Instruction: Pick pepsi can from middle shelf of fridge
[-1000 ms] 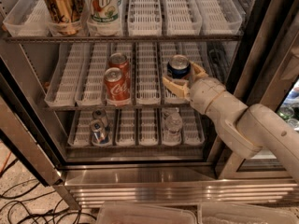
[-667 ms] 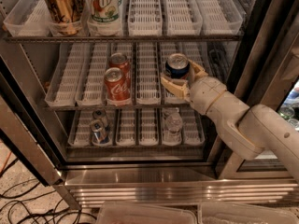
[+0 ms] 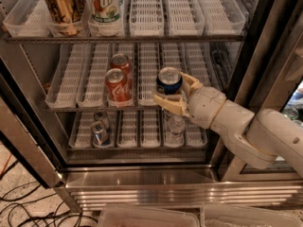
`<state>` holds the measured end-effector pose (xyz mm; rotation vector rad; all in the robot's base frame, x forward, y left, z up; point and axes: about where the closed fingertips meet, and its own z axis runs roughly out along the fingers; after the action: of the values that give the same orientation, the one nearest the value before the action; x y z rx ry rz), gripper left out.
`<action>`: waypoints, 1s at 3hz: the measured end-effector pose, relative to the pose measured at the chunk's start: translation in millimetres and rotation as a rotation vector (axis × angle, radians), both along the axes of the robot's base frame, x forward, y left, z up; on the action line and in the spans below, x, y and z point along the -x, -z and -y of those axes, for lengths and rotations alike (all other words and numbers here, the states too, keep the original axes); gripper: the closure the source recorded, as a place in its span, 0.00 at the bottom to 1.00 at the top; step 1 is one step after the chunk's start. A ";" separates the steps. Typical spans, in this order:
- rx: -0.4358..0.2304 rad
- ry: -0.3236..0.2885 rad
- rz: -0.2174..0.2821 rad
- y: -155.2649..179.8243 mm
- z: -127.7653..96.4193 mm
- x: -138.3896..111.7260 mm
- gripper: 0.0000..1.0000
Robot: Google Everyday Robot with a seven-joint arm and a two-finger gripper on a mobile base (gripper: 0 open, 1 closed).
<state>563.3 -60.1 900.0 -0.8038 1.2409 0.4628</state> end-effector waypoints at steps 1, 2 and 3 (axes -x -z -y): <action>0.036 -0.118 -0.066 9.2 -19.5 28.1 1.00; 0.070 -0.224 -0.119 0.5 -34.7 48.3 1.00; 0.058 -0.308 -0.191 -19.6 -47.2 62.1 1.00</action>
Offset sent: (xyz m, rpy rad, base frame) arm -0.0750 0.0468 0.0118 -0.1075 0.1904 0.3526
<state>501.1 -13.0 919.6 -1.0250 1.3159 0.7699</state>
